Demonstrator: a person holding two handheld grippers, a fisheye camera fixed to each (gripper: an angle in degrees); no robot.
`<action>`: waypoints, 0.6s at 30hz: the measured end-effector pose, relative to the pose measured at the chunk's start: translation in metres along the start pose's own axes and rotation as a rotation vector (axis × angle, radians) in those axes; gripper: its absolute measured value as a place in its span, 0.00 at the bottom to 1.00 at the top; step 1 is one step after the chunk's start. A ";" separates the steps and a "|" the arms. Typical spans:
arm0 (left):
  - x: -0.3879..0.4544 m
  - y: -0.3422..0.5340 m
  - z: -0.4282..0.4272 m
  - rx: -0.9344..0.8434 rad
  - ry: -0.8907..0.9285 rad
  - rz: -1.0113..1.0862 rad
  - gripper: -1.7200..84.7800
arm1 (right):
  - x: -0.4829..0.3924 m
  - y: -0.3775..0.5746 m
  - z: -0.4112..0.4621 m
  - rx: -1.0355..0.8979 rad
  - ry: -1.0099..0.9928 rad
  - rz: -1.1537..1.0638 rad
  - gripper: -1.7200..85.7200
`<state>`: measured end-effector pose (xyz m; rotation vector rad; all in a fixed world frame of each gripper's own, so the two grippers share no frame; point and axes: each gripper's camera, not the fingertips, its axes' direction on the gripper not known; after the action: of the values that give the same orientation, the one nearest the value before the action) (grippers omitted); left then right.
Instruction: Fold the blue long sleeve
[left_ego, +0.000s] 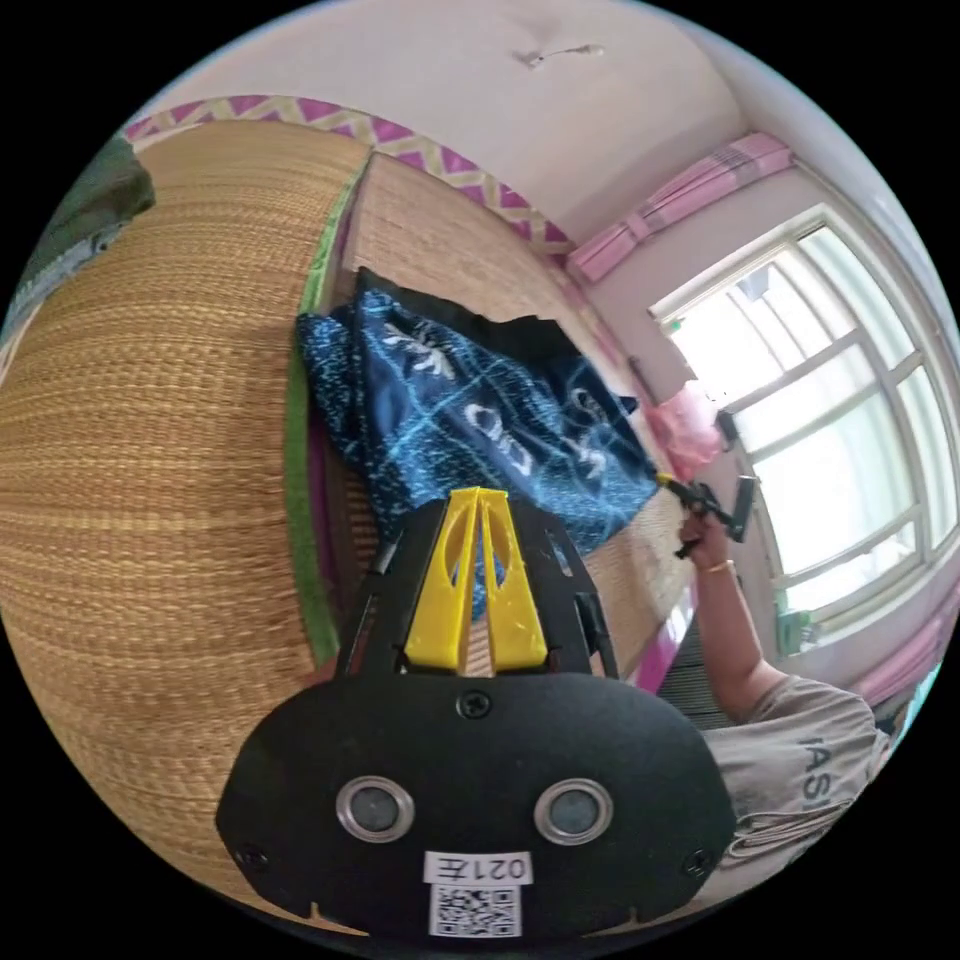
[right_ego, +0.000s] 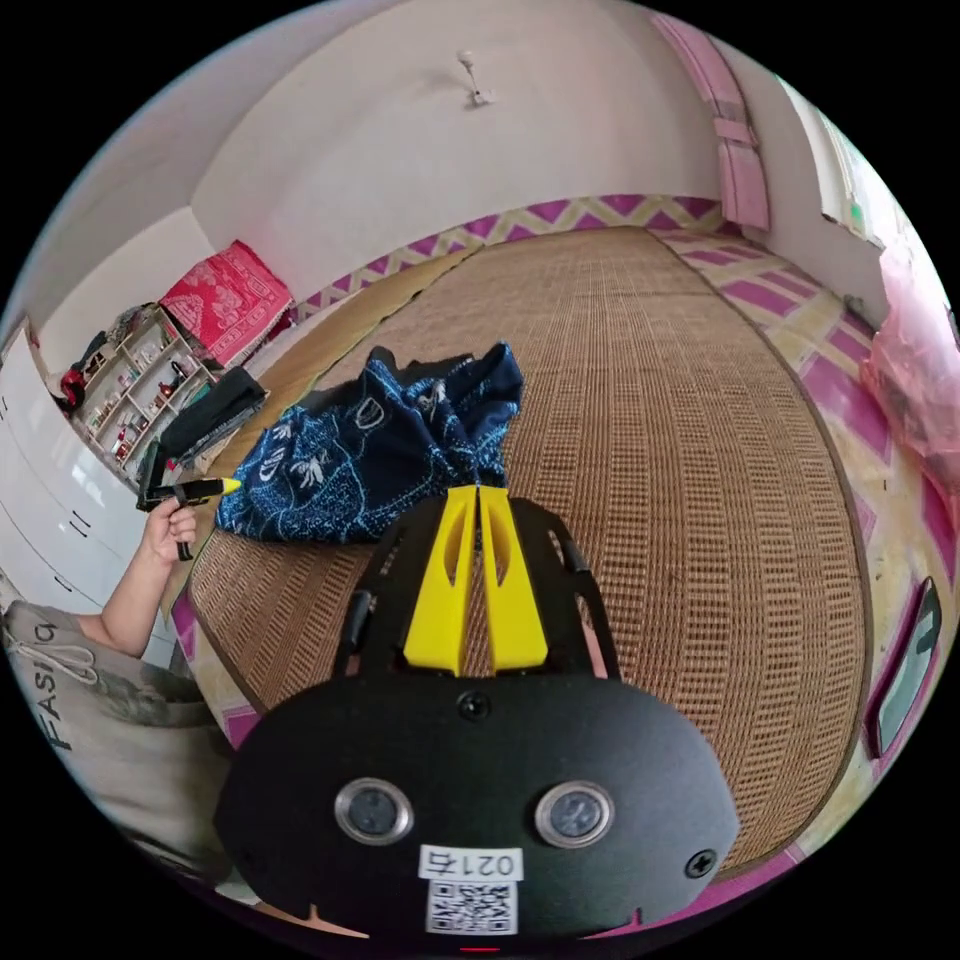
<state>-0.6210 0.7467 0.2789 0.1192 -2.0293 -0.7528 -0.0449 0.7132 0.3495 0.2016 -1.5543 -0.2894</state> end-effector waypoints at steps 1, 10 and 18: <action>-0.005 0.002 0.000 0.009 0.026 0.021 0.01 | -0.001 0.001 0.002 0.001 0.001 0.007 0.01; -0.060 0.011 0.005 0.026 0.199 -0.025 0.10 | -0.020 -0.015 0.038 0.026 -0.023 -0.158 0.09; -0.084 -0.067 -0.029 0.125 0.164 0.073 0.10 | -0.034 -0.131 0.158 -0.173 -0.085 -0.275 0.10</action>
<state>-0.5652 0.7097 0.1902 0.1724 -1.9123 -0.5527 -0.2097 0.6081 0.2787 0.2703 -1.5763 -0.6542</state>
